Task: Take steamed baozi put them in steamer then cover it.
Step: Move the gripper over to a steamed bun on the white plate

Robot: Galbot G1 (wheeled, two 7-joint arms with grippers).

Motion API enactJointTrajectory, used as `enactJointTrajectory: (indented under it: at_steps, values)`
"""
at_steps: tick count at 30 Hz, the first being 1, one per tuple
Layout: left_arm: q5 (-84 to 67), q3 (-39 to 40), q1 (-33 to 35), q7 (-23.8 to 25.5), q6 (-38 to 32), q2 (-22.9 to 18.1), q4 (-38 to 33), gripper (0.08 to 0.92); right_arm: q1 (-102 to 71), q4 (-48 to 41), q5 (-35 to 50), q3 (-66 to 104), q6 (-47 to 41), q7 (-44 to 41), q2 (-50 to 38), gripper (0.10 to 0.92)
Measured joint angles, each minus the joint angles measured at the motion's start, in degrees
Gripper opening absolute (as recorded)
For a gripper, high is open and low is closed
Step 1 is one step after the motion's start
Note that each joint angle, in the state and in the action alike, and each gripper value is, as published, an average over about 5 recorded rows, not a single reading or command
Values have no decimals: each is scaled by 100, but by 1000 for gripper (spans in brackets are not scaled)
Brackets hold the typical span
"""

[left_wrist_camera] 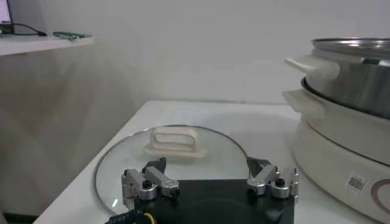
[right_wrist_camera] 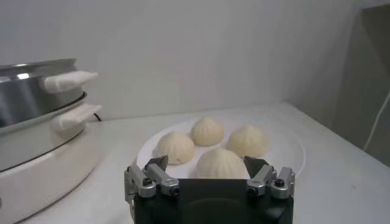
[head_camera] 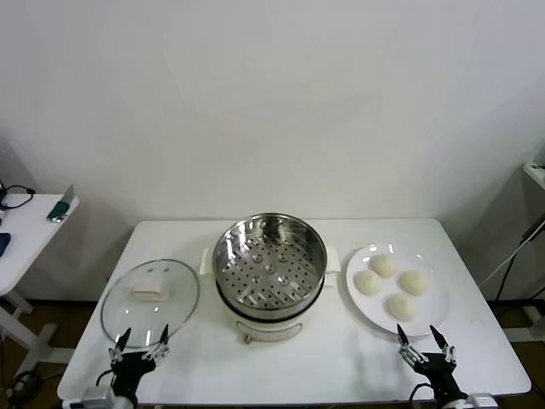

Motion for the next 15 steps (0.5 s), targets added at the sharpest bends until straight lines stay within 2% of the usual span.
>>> enactJointTrajectory:
  at_steps: [8, 15]
  values:
    - [-26, 2, -51, 7, 83, 24, -54, 823, 1019, -144, -132, -100, -959, 42, -573, 823]
    - [-46, 5, -64, 46, 109, 67, -104, 823, 2728, -684, -438, -990, -1738, -476, -1556, 823]
